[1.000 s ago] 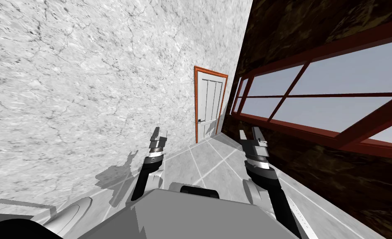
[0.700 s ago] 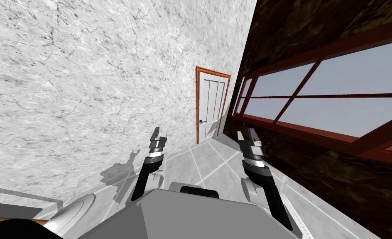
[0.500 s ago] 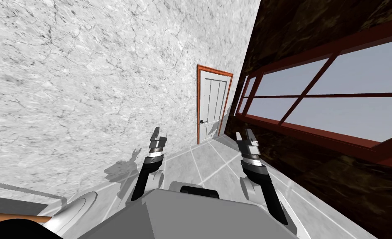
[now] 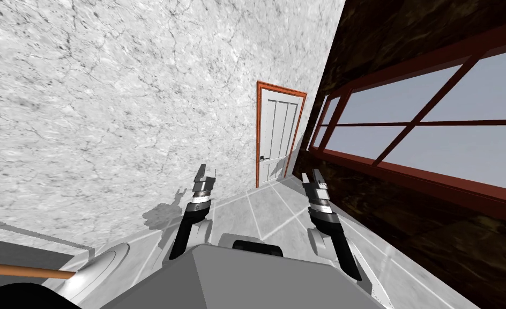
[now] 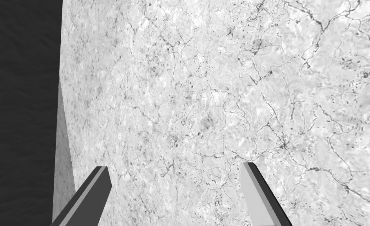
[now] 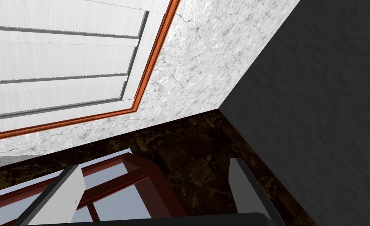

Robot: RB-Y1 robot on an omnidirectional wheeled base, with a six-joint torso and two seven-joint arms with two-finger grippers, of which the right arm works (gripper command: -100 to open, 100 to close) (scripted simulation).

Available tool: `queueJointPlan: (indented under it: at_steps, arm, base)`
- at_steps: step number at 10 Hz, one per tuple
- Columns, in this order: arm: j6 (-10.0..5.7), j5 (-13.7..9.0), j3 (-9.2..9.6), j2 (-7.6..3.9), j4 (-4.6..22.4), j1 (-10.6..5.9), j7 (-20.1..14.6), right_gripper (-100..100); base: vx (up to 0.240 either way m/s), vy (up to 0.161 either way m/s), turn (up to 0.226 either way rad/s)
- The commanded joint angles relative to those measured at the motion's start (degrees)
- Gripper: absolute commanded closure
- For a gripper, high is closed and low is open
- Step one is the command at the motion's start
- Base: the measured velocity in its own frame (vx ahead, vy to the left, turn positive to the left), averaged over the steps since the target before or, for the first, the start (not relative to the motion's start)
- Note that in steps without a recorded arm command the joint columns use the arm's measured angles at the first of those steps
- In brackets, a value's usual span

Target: Pull the door open

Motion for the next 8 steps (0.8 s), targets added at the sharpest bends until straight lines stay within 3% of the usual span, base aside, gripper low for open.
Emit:
queueJointPlan:
  at_steps: [1,8]
  arm:
    - [-0.53,-0.2,-0.16,-0.31,2.1,-0.66,-0.1,-100]
    - [-2.43,-1.2,-0.70,-1.36,12.5,-4.47,0.0,-100]
  base:
    - [0.083,-0.035,0.096]
    - [0.088,-0.035,0.099]
